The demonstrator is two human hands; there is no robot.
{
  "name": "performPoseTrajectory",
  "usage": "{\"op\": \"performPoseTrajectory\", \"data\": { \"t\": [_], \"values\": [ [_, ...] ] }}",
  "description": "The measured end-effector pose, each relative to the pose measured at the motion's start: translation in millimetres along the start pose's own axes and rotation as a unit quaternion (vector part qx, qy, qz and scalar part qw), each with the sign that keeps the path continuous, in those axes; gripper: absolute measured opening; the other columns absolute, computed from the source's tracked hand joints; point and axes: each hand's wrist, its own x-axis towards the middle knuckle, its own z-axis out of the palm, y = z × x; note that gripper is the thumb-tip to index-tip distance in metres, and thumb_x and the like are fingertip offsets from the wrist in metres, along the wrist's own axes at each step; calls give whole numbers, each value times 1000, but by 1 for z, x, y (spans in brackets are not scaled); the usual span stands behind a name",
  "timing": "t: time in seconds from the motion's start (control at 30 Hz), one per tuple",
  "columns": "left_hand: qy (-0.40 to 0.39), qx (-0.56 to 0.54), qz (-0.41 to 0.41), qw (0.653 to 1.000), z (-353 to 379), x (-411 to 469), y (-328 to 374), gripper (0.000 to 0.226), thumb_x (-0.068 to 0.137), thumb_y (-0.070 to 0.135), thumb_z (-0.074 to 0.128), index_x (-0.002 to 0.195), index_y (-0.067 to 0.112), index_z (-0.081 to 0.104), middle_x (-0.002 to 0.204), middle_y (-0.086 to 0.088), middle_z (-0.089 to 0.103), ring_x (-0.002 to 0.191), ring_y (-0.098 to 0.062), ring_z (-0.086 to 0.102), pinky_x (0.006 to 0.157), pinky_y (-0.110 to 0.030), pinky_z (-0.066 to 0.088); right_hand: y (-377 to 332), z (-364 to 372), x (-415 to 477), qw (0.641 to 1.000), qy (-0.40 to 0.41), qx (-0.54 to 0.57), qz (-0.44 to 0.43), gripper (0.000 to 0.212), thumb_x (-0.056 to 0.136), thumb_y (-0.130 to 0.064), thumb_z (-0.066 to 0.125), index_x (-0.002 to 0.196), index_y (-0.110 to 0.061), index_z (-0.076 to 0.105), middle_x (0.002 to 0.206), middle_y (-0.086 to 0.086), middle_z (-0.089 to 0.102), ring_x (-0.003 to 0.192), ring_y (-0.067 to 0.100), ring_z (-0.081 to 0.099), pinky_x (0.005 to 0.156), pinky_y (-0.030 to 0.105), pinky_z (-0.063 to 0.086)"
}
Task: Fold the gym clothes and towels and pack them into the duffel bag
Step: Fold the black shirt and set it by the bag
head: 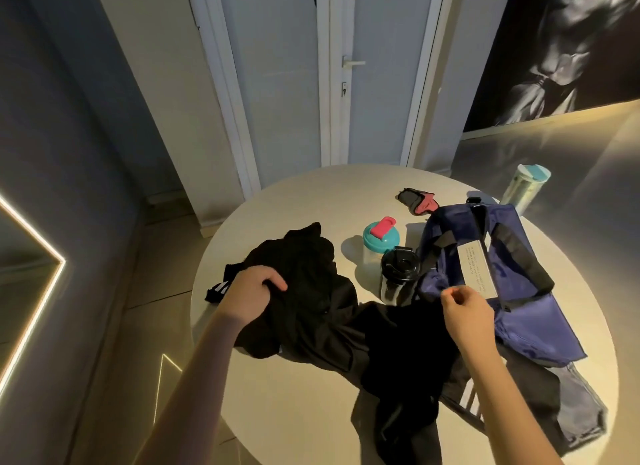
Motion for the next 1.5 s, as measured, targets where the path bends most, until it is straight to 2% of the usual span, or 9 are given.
{"op": "performPoseTrajectory", "data": {
  "t": [0.13,0.23,0.37,0.53,0.7,0.87,1.1,1.27,1.5],
  "values": [
    [-52,14,-42,998,18,-5,-7,28,94,4,46,101,22,66,121,2,57,116,-13,49,103,-24,33,6,24,-16,968,-72,-227,-83,16,87,-25,59,97,-17,69,102,9,62,97,30,56,79,39,49],
    [-65,-57,-18,996,26,-9,-4,30,92,3,53,103,29,61,114,9,60,112,-7,53,105,-26,39,-14,51,-43,964,-225,-49,-136,32,86,-32,66,115,-20,62,113,-5,57,108,15,53,89,28,44],
    [-65,-125,44,989,23,-10,20,27,88,7,62,99,32,62,103,12,64,103,-1,59,98,-24,47,-51,81,-68,899,-394,96,-165,45,88,-30,64,130,-28,49,118,-19,56,109,-1,53,90,15,44],
    [-32,-116,88,989,7,-6,42,22,85,18,68,103,28,64,101,12,64,99,0,60,90,-18,46,-72,74,-60,920,-319,134,-186,9,88,-22,64,94,-16,65,88,9,67,83,22,64,79,40,52],
    [-153,71,87,982,-3,2,46,13,79,26,72,89,19,68,86,3,67,83,-8,63,80,-24,50,-81,39,-43,900,-361,100,-222,8,90,-13,60,89,-15,68,76,-4,66,72,5,61,70,19,49],
    [-60,-5,92,994,-8,13,57,8,88,28,63,81,25,63,83,3,63,80,-7,60,75,-24,46,-76,14,-32,923,-315,132,-177,18,96,-9,48,99,-15,65,86,9,64,80,16,59,76,29,47],
    [-204,71,90,972,-19,20,68,27,79,35,72,89,10,68,87,-11,67,79,-20,67,80,-38,54,-64,-18,-20,944,-205,232,-112,29,96,-4,42,99,-23,65,100,6,67,98,26,61,82,35,51],
    [-109,-16,90,990,-23,16,81,19,90,33,61,89,15,68,89,-8,66,83,-20,64,83,-38,50,-54,-37,-14,927,-146,343,-35,29,93,0,44,99,-18,66,104,8,66,102,26,59,86,34,48],
    [-143,-95,146,974,-16,6,114,19,90,25,61,99,11,69,99,-10,68,92,-18,64,88,-32,50,-59,-35,-18,956,-162,216,-112,30,89,0,54,110,-21,59,113,0,63,107,16,58,90,29,46]
  ]
}}
